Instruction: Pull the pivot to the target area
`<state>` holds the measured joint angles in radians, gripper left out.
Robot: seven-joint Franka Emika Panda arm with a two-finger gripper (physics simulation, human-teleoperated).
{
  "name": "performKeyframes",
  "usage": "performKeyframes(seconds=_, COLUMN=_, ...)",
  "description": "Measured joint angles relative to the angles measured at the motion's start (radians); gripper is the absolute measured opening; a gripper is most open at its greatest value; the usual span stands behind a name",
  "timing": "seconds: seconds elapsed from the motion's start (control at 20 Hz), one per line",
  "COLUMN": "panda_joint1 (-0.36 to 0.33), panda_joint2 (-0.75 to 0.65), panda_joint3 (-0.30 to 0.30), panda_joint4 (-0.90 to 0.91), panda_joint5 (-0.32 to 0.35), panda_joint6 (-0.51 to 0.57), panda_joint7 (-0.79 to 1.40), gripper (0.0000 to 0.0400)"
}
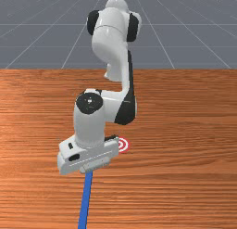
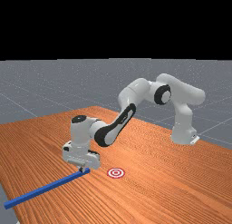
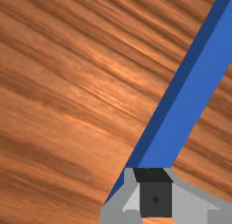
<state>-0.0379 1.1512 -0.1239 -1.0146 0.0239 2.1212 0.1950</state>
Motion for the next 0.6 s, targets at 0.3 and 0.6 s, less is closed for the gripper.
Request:
performKeyframes(seconds=0.3, panda_joint1=-0.021, panda_joint2=0.091, panda_joint3=0.02, panda_joint4=0.185, panda_joint5=0.015, panda_joint6=-0.113, panda_joint7=-0.019, gripper=0.0345)
performKeyframes(seconds=0.6, panda_joint1=-0.024, panda_joint2=0.025, panda_joint3=0.039, panda_joint4=0.056, panda_joint5=0.036, panda_joint6=-0.016, panda_joint7=-0.031, gripper=0.0397)
